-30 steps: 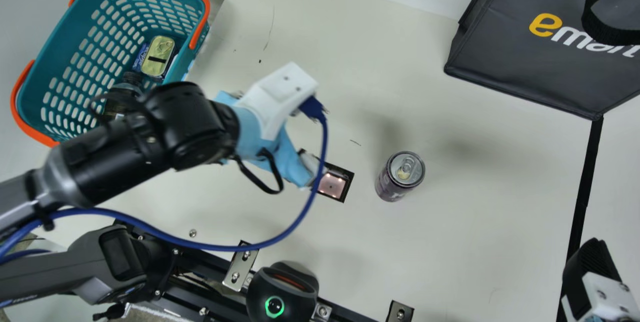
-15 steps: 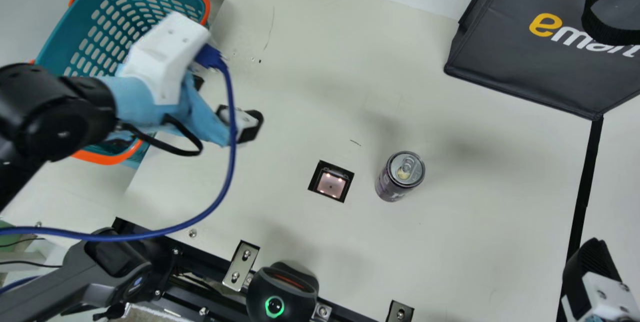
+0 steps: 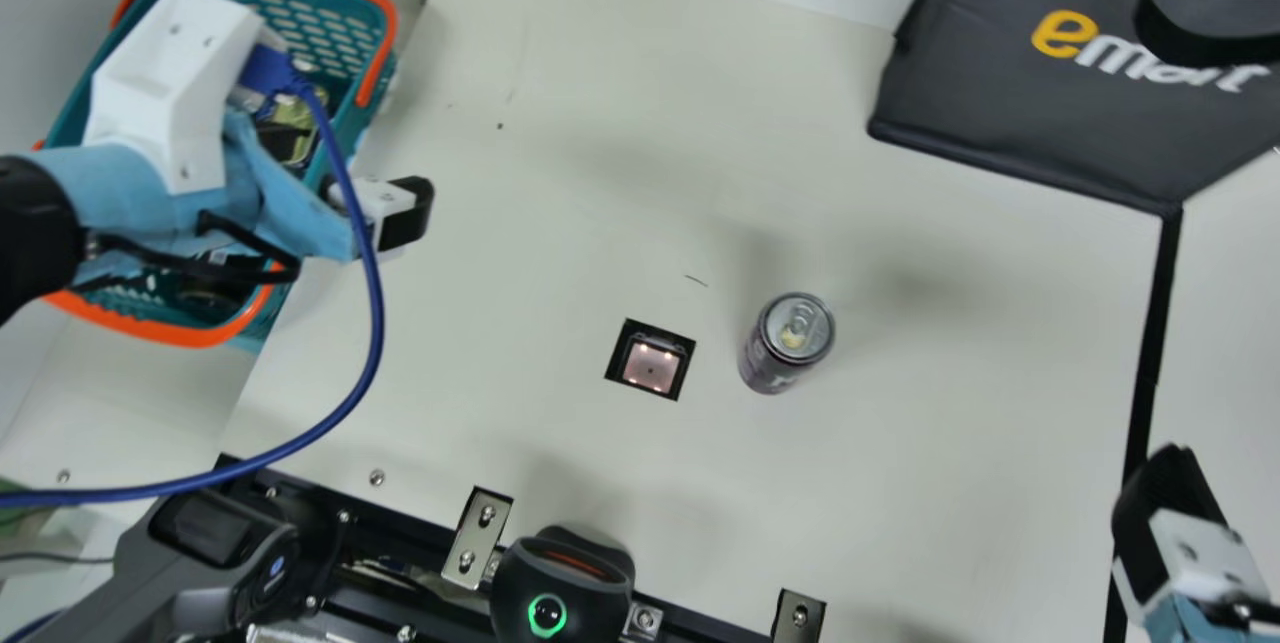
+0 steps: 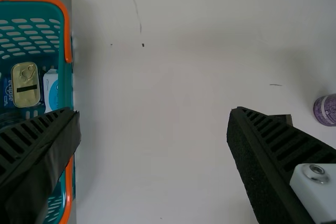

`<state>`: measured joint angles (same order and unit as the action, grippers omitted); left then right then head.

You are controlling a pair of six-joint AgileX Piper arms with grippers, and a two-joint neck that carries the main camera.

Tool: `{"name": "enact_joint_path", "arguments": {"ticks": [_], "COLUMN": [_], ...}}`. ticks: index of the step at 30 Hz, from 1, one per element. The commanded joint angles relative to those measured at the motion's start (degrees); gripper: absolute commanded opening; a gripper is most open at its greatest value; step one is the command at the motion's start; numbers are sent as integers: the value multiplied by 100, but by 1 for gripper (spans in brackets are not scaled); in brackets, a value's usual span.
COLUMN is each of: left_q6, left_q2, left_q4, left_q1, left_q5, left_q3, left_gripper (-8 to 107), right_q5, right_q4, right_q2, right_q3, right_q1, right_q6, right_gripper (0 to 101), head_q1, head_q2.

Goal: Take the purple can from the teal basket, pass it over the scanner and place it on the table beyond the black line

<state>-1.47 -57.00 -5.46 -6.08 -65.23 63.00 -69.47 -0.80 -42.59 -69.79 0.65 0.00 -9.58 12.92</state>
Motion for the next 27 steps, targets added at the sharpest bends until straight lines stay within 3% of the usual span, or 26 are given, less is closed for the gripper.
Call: {"name": "enact_joint_path", "arguments": {"ticks": [1,8,16,27], "left_q6": [0,0,0,0], "left_q2": [0,0,0,0], "left_q4": [0,0,0,0], "left_q1": [0,0,0,0], "left_q5": [0,0,0,0], "left_q3": [0,0,0,0], "left_gripper": [90,90,90,90], "right_q5": [0,0,-7,-43], "right_q4": [0,0,15,402], "right_q2": [0,0,-38,-585], "right_q3": [0,0,-3,45], "right_q1": [0,0,61,1172], "right_q6": [0,0,-31,-543], "right_gripper": [95,95,95,95], "head_q1": [166,166,166,166], "head_q2": [-519,-1450,-1450,-1450]}}
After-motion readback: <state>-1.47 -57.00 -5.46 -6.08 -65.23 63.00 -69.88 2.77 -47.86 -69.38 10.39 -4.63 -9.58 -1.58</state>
